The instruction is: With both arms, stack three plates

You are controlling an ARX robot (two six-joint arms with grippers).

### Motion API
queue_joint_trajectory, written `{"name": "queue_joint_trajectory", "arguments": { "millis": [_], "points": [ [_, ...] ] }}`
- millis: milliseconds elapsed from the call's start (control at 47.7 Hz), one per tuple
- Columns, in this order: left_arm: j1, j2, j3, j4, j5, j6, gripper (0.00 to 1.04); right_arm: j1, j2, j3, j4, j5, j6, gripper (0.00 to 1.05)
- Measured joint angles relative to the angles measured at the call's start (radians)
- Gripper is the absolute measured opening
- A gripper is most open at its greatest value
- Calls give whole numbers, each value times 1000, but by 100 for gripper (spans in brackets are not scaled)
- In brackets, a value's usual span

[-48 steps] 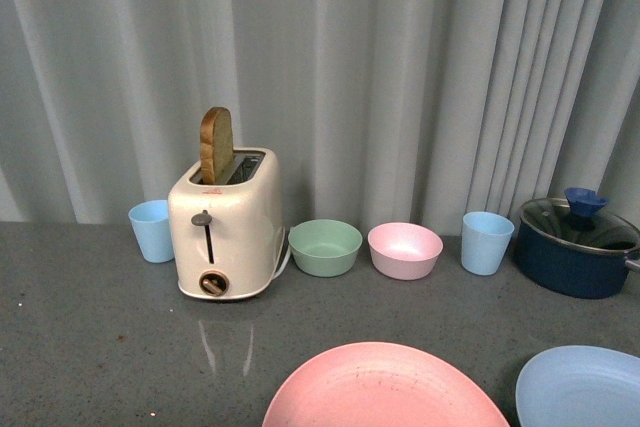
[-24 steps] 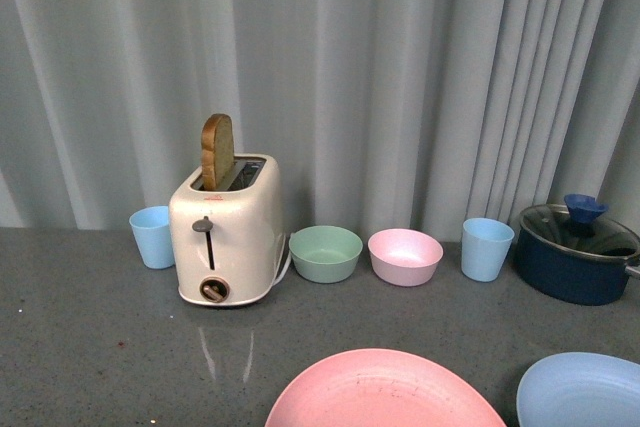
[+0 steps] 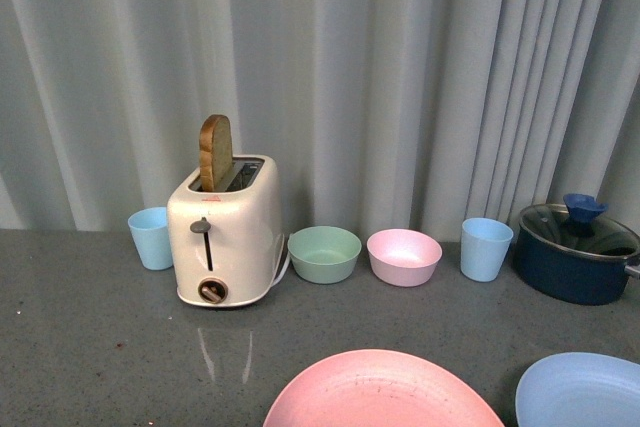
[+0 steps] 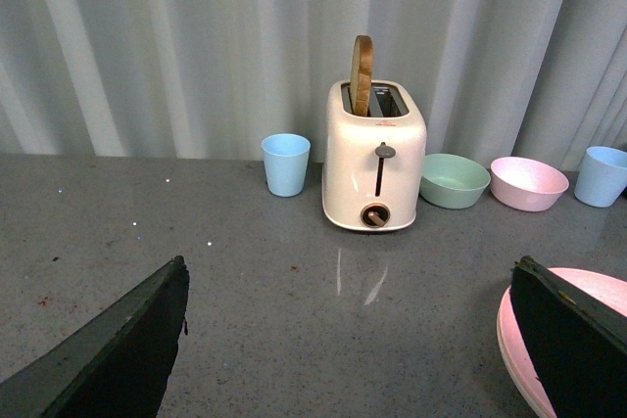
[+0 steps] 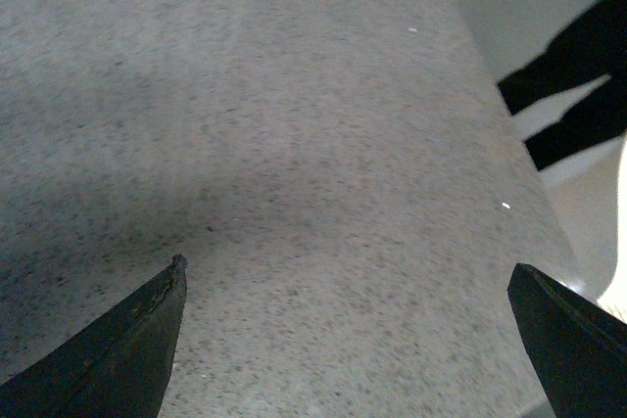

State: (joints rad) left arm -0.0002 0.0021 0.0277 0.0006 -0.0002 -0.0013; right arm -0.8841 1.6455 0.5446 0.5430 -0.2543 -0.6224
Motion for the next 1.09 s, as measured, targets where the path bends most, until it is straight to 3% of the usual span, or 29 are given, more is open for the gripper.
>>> {"name": "queue_joint_trajectory", "arguments": {
  "millis": [231,483,1091],
  "points": [
    [0,0,0,0,0,0,98,123,111,35,43,-80,-73,97],
    [0,0,0,0,0,0,98,233,259,74,85,-75,34,97],
    [0,0,0,0,0,0,98,335,448,156,143,-105,200,97]
  ]
}}
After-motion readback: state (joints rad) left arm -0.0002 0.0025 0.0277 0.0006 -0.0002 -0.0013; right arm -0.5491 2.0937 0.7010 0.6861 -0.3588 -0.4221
